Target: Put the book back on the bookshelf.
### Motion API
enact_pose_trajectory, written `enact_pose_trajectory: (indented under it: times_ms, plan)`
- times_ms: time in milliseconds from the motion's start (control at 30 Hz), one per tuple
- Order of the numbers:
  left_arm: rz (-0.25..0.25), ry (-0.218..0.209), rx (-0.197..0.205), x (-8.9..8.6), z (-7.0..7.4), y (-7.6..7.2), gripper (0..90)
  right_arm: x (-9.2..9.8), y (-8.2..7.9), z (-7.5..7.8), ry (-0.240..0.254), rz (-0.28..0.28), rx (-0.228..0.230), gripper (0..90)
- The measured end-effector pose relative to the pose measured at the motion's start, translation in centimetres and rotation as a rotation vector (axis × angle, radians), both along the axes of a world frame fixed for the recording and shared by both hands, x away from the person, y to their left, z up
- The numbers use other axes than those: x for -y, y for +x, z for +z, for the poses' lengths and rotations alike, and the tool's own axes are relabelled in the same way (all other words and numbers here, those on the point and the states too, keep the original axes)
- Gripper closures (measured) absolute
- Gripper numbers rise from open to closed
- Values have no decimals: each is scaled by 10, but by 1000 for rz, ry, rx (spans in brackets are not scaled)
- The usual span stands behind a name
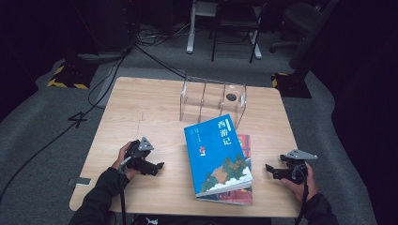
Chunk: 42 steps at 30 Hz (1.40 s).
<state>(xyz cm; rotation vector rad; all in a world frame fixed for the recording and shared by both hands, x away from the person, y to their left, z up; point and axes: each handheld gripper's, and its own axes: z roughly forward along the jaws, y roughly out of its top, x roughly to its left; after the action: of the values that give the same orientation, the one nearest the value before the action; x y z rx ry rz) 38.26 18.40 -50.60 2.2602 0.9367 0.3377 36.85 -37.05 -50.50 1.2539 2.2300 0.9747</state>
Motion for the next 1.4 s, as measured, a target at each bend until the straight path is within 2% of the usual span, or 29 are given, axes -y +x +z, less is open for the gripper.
enact_pose_trajectory:
  times_ms: [233, 433, 567, 667, 700, 733, 800, 833, 933, 1000, 1167, 1333, 1400]
  plan:
    - [-4, 0, 1, 1, 0, -1, 5, -2, -1, 0, -2, -51, -4, 157]
    - [-14, 4, 4, 4, 0, -6, 5, 1, -1, 3, -12, -10, -23, 176]
    - [-28, 1, 3, 8, 0, -11, 5, 1, -2, 6, 10, 32, -32, 185]
    - [-49, 1, 0, 12, 0, -15, 5, -5, -7, 18, 0, 100, -9, 203]
    - [-48, 2, 3, 13, 0, -15, 5, -5, -7, 18, 0, 100, -9, 203]
    - [-39, 3, 3, 14, 0, -16, 5, -10, -10, 29, 11, 139, 8, 218]
    - [-38, 3, 0, 17, 0, -18, 5, -15, -12, 38, 17, 168, 24, 228]
    - [-35, 1, 0, 18, 0, -18, 5, -15, -12, 38, 17, 168, 24, 228]
    - [-38, -1, 1, 20, 0, -19, 5, -23, -14, 55, 42, 211, 54, 247]
    - [-38, 0, 0, 21, 0, -19, 5, -27, -14, 65, 56, 244, 52, 247]
    - [-36, -2, 0, 22, 0, -20, 5, -35, -17, 87, 71, 274, 85, 253]
    - [-34, -1, -1, 23, 0, -21, 6, -44, -17, 97, 74, 299, 105, 254]
    - [-34, -1, -1, 23, 0, -21, 6, -49, -17, 99, 51, 310, 116, 254]
